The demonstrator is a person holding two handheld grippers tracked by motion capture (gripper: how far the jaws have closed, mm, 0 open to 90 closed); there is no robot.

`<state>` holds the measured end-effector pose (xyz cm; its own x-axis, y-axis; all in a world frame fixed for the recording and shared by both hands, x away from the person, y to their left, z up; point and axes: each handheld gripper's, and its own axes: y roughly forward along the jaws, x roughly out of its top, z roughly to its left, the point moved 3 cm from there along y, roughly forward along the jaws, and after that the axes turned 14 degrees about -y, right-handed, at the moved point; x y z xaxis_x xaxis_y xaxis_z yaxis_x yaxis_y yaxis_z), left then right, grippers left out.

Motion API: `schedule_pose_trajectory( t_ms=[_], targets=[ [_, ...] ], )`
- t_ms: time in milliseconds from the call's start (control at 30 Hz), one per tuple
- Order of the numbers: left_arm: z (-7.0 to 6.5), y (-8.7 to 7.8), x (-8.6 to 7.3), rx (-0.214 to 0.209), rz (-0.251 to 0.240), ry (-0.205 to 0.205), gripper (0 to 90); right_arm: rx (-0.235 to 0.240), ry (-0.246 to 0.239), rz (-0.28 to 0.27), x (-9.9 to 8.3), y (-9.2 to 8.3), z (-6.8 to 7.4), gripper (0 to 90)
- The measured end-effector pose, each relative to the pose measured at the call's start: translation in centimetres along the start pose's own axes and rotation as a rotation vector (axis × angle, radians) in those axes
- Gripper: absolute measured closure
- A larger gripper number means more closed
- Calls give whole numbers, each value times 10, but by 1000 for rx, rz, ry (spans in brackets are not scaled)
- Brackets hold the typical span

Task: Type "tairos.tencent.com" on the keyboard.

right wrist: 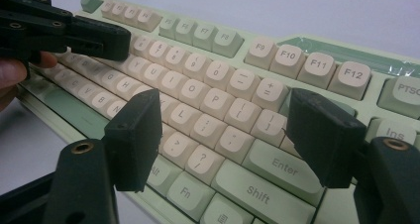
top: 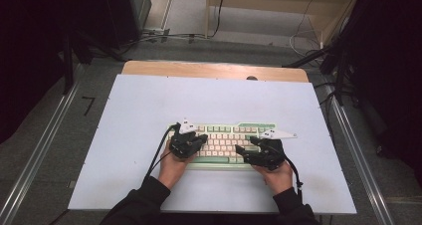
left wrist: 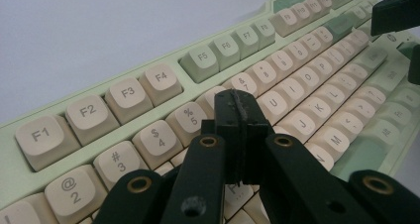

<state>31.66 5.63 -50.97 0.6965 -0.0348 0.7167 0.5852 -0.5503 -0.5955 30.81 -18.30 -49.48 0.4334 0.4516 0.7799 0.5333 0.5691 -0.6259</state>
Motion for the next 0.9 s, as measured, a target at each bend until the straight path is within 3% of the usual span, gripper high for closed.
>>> schedule_pose_trajectory(
  t_ms=[67, 233, 300, 367, 433, 533, 767, 900],
  targets=[
    [0, 2, -1, 8, 20, 8, 900, 0, -1, 2, 0, 1, 0, 285],
    [-1, -3, 1, -10, 3, -7, 894, 0, -2, -1, 0, 0, 0, 288],
    [-2, -12, 6, -33, -41, -21, 783, -3, 3, -7, 1, -1, 0, 291],
    [-1, -23, 11, -33, -85, -29, 592, -5, 4, -10, 1, -2, -2, 293],
    [2, -33, 15, -34, -120, -46, 463, -5, 7, -14, 1, -2, -3, 315],
    [11, -44, 19, -19, -148, -78, 394, 3, -3, -26, 2, -4, -2, 452],
    [28, -57, 18, 19, -176, -125, 391, 41, -78, -57, 8, -5, 9, 844],
    [32, -60, 15, 30, -177, -132, 392, 58, -113, -49, 11, -1, 14, 878]
  ],
)
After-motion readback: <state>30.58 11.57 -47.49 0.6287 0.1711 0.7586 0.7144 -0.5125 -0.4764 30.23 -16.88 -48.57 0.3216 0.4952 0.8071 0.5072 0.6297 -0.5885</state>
